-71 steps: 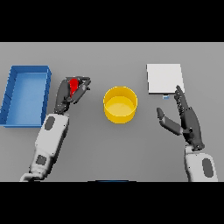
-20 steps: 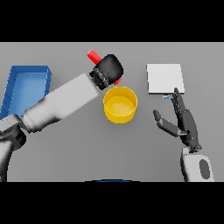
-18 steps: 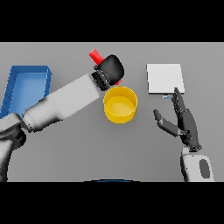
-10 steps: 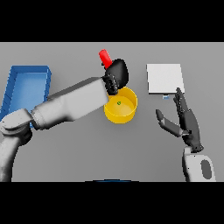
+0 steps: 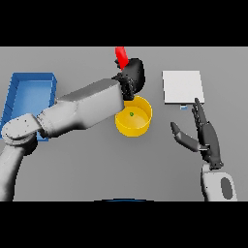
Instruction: Pick up the red beaker and tilt it to pour out 1 green nut into yellow bowl. Pick up the yellow bowl and place it on the metallic measuring scale.
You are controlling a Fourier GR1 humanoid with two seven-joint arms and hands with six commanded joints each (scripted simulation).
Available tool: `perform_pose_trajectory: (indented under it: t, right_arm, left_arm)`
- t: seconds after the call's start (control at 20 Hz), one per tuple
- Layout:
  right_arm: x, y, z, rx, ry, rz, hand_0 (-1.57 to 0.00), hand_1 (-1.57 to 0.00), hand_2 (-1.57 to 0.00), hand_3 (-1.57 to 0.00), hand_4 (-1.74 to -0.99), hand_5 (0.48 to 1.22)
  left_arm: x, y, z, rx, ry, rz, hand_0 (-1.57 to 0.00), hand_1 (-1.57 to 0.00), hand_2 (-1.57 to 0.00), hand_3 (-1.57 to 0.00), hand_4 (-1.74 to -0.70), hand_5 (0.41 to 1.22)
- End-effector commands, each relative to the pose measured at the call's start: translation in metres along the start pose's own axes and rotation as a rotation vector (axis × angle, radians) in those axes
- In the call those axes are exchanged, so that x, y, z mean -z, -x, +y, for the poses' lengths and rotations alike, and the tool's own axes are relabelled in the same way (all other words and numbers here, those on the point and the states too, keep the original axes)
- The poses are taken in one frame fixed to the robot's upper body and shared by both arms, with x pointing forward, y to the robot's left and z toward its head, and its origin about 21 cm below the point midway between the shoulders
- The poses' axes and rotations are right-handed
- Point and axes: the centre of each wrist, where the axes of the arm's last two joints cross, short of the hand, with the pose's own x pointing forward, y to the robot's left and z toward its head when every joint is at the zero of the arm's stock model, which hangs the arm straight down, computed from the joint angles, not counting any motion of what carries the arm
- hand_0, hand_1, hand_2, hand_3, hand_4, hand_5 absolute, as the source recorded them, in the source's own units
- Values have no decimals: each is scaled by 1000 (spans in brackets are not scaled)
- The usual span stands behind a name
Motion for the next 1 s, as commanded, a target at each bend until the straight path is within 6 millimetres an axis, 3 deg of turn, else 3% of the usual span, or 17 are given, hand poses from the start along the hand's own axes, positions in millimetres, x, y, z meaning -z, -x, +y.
perform_pose_trajectory:
  t: [0.0, 0.1, 0.15, 0.25, 0.35, 0.55, 0.6, 0.65, 0.75, 0.85, 0.95]
  right_arm:
    - [-1, 3, 1, 10, -4, 3, 1, 1, 1, 1, -1233, 585]
    - [2, 2, 0, 6, -8, -5, 1, 1, 1, 1, -1222, 590]
    - [0, 1, 1, 9, -13, -21, 1, 1, 1, 1, -1219, 595]
    - [1, -5, -2, 13, -19, -45, 1, 1, 1, 1, -1222, 609]
    - [5, -1, -1, 31, -27, -23, 1, 1, 1, 1, -1231, 620]
    - [7, -4, 1, 26, -38, -29, 1, 1, 1, 1, -1266, 639]
    - [6, -4, 3, 27, -45, -31, 1, 1, 1, 1, -1274, 642]
    - [6, -3, 3, 20, -44, -32, 1, 1, 1, 1, -1281, 644]
    - [8, -5, -3, 6, -46, -41, 1, 1, 1, 1, -1299, 649]
    - [9, -5, -2, 7, -61, -52, 1, 1, 1, 1, -1313, 652]
    - [12, -6, -2, -11, -64, -71, 1, 1, 1, 1, -1307, 651]
  left_arm:
    - [-2, 8, 2, 2, -2, 22, -1571, -1571, -1571, -1570, -1740, 1221]
    - [-5, 27, 3, -13, -23, 59, -1571, -1571, -1571, -1571, -1738, 1159]
    - [-7, 37, 3, -12, -36, 92, -1571, -1571, -1571, -1571, -1738, 1171]
    - [-15, 64, 12, -36, -103, 152, -1571, -1269, -1251, -1571, -1644, 1189]
    - [-25, 100, 16, -54, -129, 238, -1571, -1378, -1366, -1212, -1679, 1201]
    - [-63, 185, 18, -224, -145, 433, -1571, -1492, -1487, -1424, -1553, 1213]
    - [-64, 192, 18, -267, -143, 452, -1571, -1508, -1504, -1453, -1537, 1214]
    - [-74, 214, 4, -389, -140, 492, -1571, -1520, -1517, -1477, -1578, 1216]
    - [-93, 246, -45, -706, -117, 600, -1571, -1539, -1537, -1435, -1637, 1218]
    - [-103, 258, -89, -954, -117, 663, -1571, -1550, -1549, -1440, -1674, 1219]
    - [-111, 261, -119, -1091, -137, 731, -1571, -1558, -1557, -1393, -1698, 1220]
